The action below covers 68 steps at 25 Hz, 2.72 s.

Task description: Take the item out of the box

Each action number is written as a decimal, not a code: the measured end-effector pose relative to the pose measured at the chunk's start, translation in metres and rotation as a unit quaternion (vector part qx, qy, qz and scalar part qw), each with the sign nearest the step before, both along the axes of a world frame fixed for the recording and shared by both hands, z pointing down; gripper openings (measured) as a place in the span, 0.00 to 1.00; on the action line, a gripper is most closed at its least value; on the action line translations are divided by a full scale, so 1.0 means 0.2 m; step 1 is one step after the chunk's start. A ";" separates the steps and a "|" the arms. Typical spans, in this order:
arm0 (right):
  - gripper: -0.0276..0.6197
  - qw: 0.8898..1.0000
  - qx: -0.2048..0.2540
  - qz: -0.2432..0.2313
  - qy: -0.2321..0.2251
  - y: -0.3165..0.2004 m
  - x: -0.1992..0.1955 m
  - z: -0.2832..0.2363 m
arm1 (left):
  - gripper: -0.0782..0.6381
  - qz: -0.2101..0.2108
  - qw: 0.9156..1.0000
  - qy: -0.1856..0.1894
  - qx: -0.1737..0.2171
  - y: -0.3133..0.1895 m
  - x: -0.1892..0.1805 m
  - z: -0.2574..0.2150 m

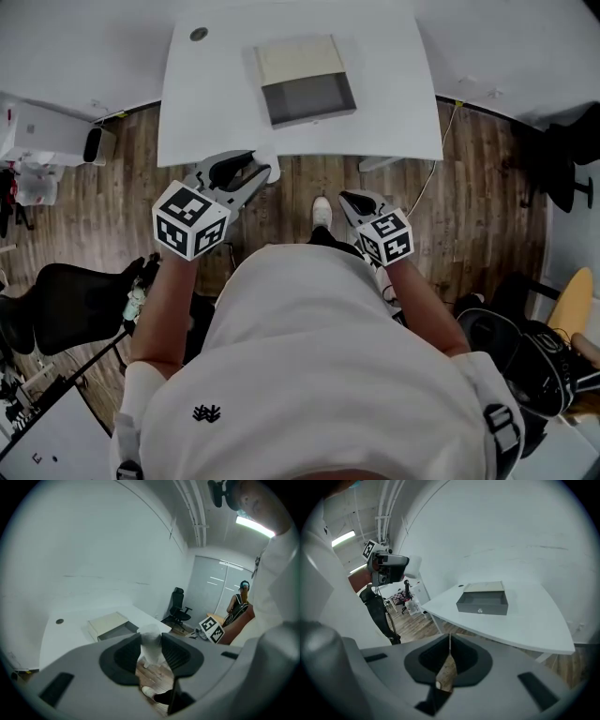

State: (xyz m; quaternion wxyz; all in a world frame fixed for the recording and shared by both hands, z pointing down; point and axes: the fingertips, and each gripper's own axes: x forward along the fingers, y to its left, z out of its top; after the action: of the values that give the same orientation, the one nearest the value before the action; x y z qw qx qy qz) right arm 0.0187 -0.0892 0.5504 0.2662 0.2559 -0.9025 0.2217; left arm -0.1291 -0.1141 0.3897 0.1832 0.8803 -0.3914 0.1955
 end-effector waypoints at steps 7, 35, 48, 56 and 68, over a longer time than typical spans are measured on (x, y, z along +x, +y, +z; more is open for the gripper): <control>0.06 1.000 0.006 0.014 -0.001 0.22 -0.10 -0.03 | 0.31 0.017 1.000 0.017 0.014 0.30 -0.09 -0.06; 0.06 0.999 0.051 0.000 0.008 0.59 -0.27 -0.15 | 0.31 0.038 0.997 0.053 0.033 0.78 -0.19 -0.09; 0.05 0.997 0.071 0.002 -0.005 0.57 -0.30 -0.21 | 0.31 0.037 0.997 0.058 0.034 0.80 -0.22 -0.08; 0.05 0.996 0.085 0.004 -0.008 0.55 -0.31 -0.27 | 0.31 0.033 0.997 0.063 0.032 0.82 -0.24 -0.08; 0.05 0.993 0.111 0.020 -0.018 0.47 -0.31 -0.43 | 0.31 0.035 0.997 0.069 0.018 0.81 -0.26 -0.07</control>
State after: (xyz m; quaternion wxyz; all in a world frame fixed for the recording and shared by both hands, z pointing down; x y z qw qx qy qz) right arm -0.0424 0.0053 0.4650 0.2156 0.2982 -0.9207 0.1297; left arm -0.1817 0.0473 0.3752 0.1873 0.9079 -0.3504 0.1337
